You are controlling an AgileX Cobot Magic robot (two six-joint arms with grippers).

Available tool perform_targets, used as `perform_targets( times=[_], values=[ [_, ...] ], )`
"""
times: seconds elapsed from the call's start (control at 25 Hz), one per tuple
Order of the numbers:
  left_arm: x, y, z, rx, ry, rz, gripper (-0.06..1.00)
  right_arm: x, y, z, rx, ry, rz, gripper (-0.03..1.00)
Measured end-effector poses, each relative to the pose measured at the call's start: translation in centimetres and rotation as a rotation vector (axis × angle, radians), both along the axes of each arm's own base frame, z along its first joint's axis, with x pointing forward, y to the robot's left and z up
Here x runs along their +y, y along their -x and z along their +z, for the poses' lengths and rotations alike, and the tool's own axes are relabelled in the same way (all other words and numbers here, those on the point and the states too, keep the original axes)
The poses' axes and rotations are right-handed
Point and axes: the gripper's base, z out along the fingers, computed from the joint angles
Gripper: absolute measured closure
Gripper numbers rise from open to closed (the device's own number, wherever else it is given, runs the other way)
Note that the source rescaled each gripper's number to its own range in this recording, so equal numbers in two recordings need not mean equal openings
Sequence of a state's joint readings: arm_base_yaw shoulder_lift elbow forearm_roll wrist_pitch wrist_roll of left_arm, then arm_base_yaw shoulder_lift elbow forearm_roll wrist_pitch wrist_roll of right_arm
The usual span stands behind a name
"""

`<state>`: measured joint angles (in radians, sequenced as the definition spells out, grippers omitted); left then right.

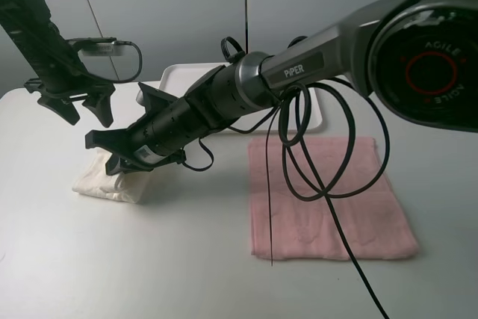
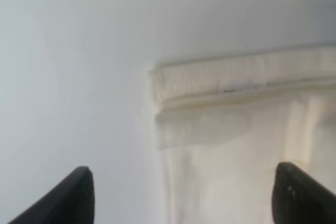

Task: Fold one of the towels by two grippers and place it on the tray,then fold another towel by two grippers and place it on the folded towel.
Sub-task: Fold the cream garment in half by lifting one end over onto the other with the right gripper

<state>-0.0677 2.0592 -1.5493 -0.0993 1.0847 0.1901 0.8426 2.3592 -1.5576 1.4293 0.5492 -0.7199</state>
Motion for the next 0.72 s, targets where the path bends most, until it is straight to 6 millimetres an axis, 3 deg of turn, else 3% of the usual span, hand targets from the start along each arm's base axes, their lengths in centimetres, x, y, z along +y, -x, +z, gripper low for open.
perform_targets(
  times=[0.12, 0.32, 0.36, 0.56, 0.72],
  values=[
    [-0.3, -0.6, 2.1, -0.027, 0.033, -0.014, 0.05, 0.0, 0.0, 0.0, 0.009, 0.001, -0.009, 0.93],
    [-0.7, -1.1, 3.9, -0.046, 0.076, -0.026, 0.05, 0.3, -0.2, 0.2, 0.052, -0.032, -0.089, 0.91],
    [-0.8, -1.2, 4.0, -0.046, 0.086, -0.028, 0.05, 0.3, -0.4, 0.3, 0.066, -0.042, -0.116, 0.87],
    [-1.1, -1.1, 4.1, -0.039, 0.112, -0.032, 0.05, 1.4, 0.0, 0.3, 0.054, -0.047, -0.246, 0.50],
    [-1.3, -1.1, 4.2, -0.040, 0.139, -0.046, 0.05, 3.8, 1.2, 1.9, -0.114, -0.062, -0.198, 0.44]
  ],
)
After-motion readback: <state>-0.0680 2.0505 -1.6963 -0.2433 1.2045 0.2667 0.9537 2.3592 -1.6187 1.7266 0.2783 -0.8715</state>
